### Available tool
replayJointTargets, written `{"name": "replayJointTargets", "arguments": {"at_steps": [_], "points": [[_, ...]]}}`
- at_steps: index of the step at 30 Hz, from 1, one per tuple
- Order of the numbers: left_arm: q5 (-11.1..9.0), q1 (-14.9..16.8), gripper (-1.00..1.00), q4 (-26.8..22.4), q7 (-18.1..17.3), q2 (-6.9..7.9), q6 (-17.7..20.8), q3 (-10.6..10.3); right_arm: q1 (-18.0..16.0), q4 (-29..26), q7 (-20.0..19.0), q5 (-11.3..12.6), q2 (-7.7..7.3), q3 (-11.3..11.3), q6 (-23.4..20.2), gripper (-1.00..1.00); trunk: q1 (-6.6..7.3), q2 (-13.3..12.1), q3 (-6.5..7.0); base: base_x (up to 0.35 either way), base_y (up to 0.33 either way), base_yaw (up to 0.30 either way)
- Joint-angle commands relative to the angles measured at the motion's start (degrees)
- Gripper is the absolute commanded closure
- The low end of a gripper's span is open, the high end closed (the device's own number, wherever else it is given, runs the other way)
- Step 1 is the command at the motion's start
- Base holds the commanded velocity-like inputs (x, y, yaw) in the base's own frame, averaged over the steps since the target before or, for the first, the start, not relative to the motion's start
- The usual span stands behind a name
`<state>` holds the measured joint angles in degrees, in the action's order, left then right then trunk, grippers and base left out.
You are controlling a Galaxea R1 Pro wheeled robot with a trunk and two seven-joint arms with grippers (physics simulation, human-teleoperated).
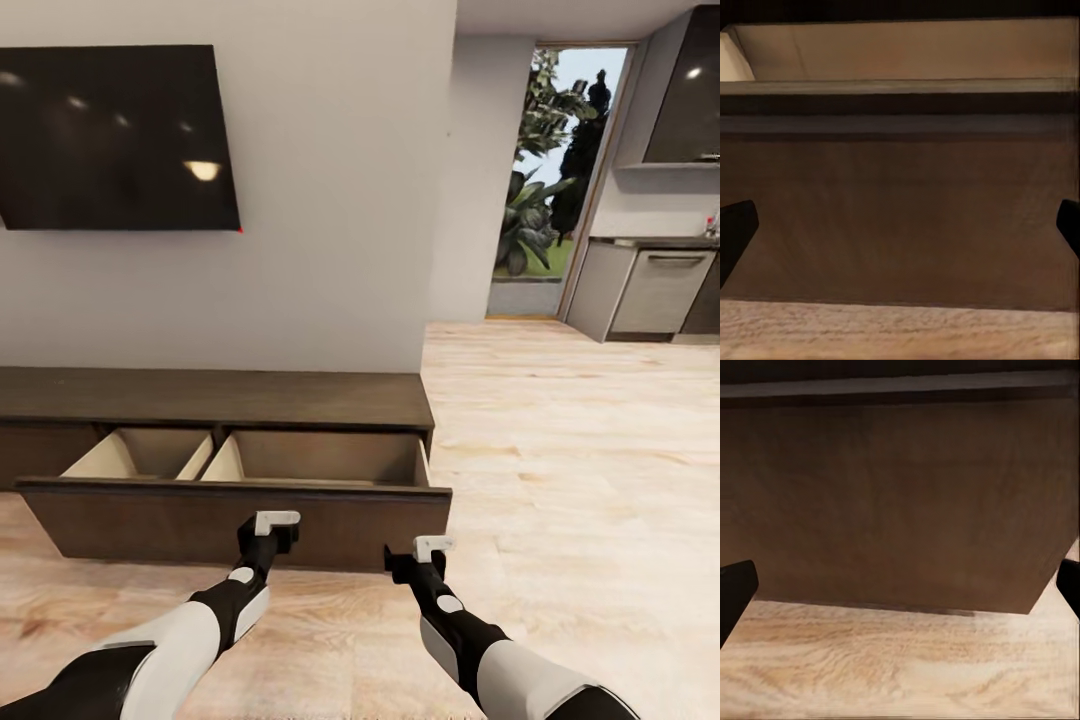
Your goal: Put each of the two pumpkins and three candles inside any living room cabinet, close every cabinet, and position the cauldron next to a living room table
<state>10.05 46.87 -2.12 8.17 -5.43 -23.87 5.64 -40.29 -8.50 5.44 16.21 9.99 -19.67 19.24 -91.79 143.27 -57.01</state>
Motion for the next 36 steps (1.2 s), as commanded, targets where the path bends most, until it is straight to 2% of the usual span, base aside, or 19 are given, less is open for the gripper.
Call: {"name": "replayJointTargets", "arguments": {"at_steps": [1,32,36], "points": [[0.6,0.0,-1.00,0.0,0.3,0.02,-0.2,0.5,-0.1,0.1,0.3,0.4,0.01,-0.5,0.5,-1.00,-0.01,0.0,-0.25,0.000,0.000,-0.142],[0.2,0.1,-1.00,-0.1,0.3,0.15,-0.5,0.7,-0.1,0.1,0.2,0.4,0.01,-0.6,1.6,-1.00,-0.81,0.5,-7.06,0.000,0.000,-0.010],[-0.3,0.1,-1.00,-0.1,0.3,0.15,-0.6,0.7,-0.1,0.1,0.2,0.4,0.01,-0.6,1.6,-1.00,-0.81,0.5,-7.06,0.000,0.000,0.000]]}}
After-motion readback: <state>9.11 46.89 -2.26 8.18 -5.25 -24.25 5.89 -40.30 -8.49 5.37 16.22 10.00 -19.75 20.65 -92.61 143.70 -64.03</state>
